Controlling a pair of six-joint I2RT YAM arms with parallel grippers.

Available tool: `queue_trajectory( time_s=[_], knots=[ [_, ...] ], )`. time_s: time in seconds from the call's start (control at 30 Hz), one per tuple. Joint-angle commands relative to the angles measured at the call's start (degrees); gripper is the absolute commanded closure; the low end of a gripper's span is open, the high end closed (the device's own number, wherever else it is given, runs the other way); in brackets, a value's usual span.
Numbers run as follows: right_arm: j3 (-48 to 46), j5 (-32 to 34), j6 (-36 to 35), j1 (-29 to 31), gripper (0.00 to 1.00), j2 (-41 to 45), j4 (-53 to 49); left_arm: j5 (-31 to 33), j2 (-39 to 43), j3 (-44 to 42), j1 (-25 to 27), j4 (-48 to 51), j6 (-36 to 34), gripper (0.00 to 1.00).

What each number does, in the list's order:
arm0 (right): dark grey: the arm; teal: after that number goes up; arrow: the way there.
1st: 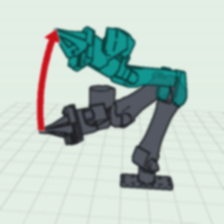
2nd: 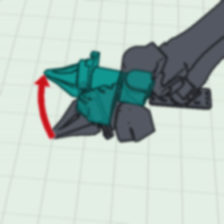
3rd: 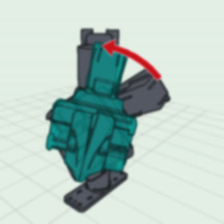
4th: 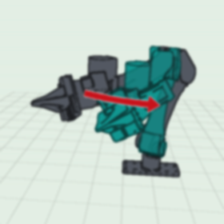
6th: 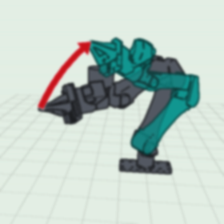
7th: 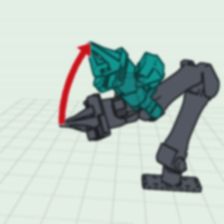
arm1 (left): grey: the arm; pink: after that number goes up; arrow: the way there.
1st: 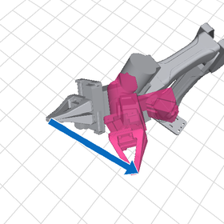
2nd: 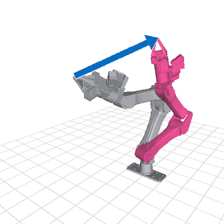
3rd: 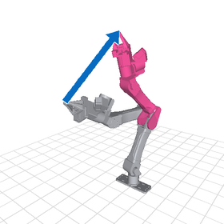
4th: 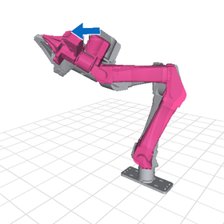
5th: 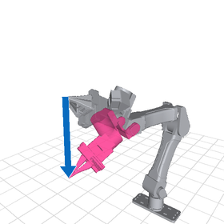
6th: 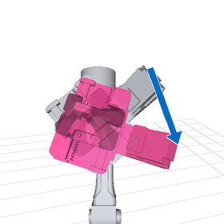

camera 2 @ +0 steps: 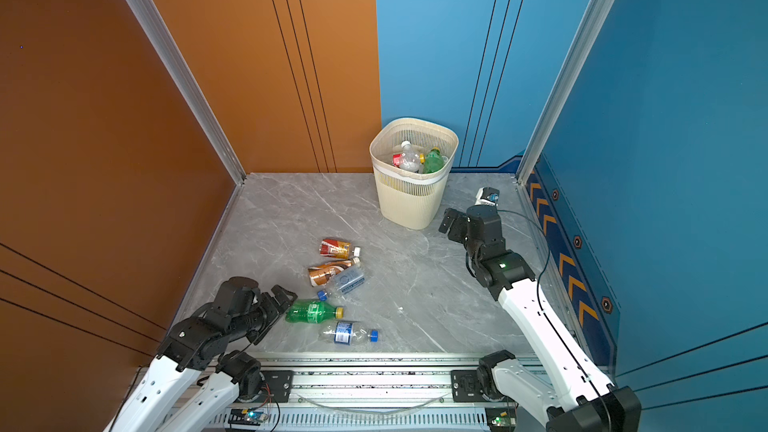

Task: Put the plastic bottles in the bin
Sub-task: 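Withdraw the right gripper while the left gripper reaches toward the red-and-yellow bottle, then lower the left gripper onto the red-and-yellow labelled bottle on the table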

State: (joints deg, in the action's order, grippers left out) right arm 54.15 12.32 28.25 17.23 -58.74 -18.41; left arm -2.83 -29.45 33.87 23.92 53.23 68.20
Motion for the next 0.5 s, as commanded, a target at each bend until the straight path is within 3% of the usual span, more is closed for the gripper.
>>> queue_trajectory(
  time_s=[0.0, 0.13, 0.23, 0.37, 0.47],
  knots=[
    [-1.36, 1.37, 0.84, -0.4, 0.0, 0.01, 0.95, -0.54, -0.32, -1.06, 1.89, 1.92, 5.32, 0.02],
    [-2.23, 0.96, 0.75, -0.76, 0.0, 0.12, 1.44, 2.19, 0.51, -1.32, 3.78, -0.84, 7.63, 0.02],
    [-2.3, 0.04, 0.59, -1.05, 0.0, -0.23, 1.29, 3.89, -0.51, -0.04, 3.33, -4.74, 4.64, 0.03],
    [-2.22, -0.61, 0.1, -1.49, 0.0, -0.1, 1.16, 1.97, -10.4, 5.39, 2.32, -11.64, -6.9, 0.03],
    [-1.84, -0.98, -0.5, -1.93, 0.0, 0.19, 0.59, 2.71, -22.08, 15.03, 2.55, -10.98, -20.81, 0.02]
  ],
)
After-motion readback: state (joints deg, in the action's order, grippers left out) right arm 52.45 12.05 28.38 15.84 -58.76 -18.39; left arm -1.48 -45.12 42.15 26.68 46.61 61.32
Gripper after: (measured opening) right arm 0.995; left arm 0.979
